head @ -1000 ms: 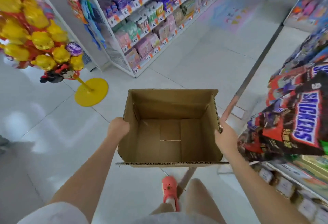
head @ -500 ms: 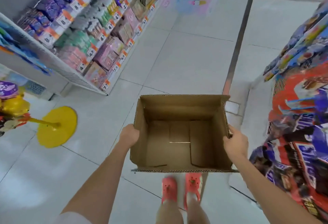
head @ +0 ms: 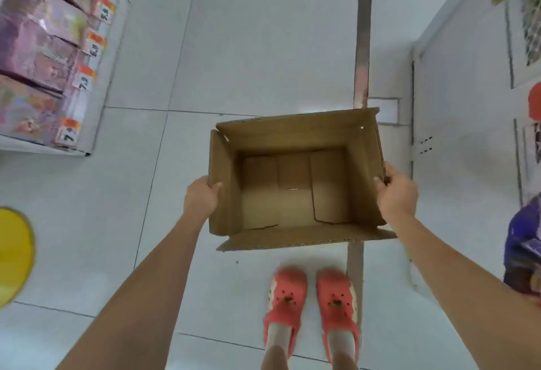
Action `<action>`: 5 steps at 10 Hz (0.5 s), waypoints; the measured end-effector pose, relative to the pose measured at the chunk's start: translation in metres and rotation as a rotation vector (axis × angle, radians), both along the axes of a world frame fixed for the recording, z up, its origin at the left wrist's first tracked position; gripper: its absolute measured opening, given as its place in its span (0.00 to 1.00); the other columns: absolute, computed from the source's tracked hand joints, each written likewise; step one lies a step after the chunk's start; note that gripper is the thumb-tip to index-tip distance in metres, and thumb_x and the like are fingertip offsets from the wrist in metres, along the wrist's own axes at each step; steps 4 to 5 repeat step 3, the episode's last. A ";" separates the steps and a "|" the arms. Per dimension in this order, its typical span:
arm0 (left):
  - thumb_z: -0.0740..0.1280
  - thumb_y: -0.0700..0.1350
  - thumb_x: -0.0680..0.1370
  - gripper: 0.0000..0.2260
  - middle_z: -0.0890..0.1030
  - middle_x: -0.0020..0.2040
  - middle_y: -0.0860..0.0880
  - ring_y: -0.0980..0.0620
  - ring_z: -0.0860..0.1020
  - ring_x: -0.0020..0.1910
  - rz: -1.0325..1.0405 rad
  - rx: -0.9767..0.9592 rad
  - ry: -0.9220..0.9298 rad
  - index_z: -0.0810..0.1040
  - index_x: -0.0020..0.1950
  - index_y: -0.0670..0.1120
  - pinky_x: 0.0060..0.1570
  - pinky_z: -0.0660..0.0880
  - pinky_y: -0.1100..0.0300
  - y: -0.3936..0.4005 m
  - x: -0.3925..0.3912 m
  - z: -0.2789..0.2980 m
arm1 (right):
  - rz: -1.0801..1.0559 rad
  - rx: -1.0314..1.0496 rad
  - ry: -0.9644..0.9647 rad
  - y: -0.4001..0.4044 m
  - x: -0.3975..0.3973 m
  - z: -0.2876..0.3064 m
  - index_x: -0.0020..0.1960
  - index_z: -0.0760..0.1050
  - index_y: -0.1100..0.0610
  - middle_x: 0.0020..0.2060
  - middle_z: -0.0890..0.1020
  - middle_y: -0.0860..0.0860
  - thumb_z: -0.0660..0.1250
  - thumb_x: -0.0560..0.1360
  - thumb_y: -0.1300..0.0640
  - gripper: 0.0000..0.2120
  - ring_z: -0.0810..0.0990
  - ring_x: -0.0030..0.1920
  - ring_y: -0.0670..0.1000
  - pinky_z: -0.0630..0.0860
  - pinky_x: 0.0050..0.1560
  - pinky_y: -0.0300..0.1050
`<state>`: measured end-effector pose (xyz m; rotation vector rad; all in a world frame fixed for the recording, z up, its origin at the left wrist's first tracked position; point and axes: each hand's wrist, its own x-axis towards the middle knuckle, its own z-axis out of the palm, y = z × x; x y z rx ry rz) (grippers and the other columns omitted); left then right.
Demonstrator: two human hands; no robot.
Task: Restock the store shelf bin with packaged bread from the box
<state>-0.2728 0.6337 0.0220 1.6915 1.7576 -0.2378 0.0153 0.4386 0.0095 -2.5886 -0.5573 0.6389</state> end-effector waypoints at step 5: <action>0.59 0.32 0.77 0.21 0.71 0.65 0.35 0.39 0.73 0.58 -0.059 -0.103 0.099 0.63 0.70 0.38 0.47 0.72 0.54 0.014 0.044 -0.022 | -0.006 0.021 0.109 0.011 0.007 -0.032 0.70 0.69 0.54 0.57 0.80 0.55 0.61 0.79 0.59 0.19 0.78 0.57 0.56 0.74 0.55 0.45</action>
